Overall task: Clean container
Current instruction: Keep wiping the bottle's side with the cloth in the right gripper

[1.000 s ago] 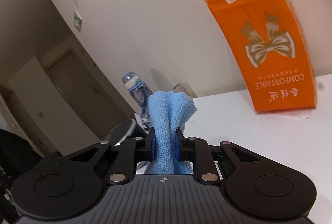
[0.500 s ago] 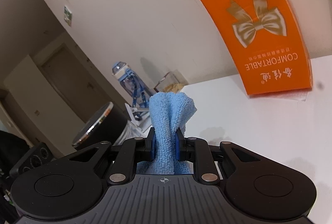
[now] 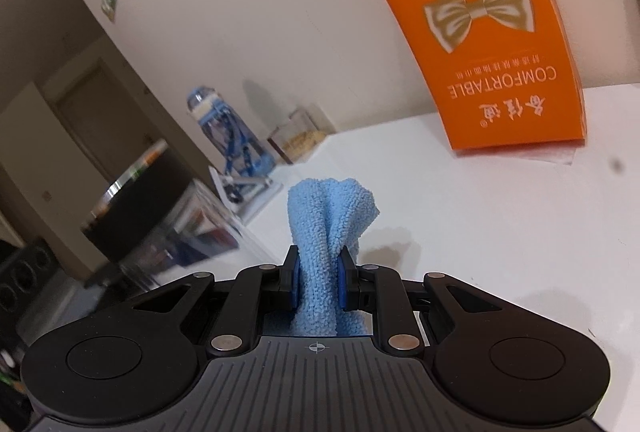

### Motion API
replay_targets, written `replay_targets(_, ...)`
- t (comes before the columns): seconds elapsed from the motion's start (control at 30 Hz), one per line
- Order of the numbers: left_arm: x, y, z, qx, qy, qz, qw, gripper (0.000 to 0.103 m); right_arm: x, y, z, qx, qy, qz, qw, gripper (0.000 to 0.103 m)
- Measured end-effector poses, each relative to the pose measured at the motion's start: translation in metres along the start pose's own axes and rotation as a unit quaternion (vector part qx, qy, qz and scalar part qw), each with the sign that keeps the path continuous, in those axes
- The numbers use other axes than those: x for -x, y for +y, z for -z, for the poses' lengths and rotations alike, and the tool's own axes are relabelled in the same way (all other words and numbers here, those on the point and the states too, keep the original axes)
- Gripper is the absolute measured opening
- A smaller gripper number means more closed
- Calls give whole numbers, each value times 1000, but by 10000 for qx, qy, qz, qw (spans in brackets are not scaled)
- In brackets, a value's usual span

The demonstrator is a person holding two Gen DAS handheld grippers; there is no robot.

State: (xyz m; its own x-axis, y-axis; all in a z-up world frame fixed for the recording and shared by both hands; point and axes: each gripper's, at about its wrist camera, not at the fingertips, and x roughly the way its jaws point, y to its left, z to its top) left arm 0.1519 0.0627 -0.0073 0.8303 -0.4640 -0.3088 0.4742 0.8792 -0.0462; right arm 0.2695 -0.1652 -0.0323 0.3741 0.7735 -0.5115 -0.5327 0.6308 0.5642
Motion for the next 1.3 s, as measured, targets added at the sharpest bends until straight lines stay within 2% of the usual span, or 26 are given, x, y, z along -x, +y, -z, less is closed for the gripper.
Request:
replay_targets(0.63, -1, -1, -1, 37, -19, -64, 10000, 79, 2, 4, 17, 253, 238, 384, 9987, 16)
replay_targets(1.03, 1, -6, 0, 56, -28, -110, 9999, 79, 29, 24, 9, 455, -37, 371, 9983, 16)
replay_targets(1.3, 6, -9, 2, 76, -47, -67, 9999, 79, 45, 34, 1, 450, -311, 207, 9983, 16)
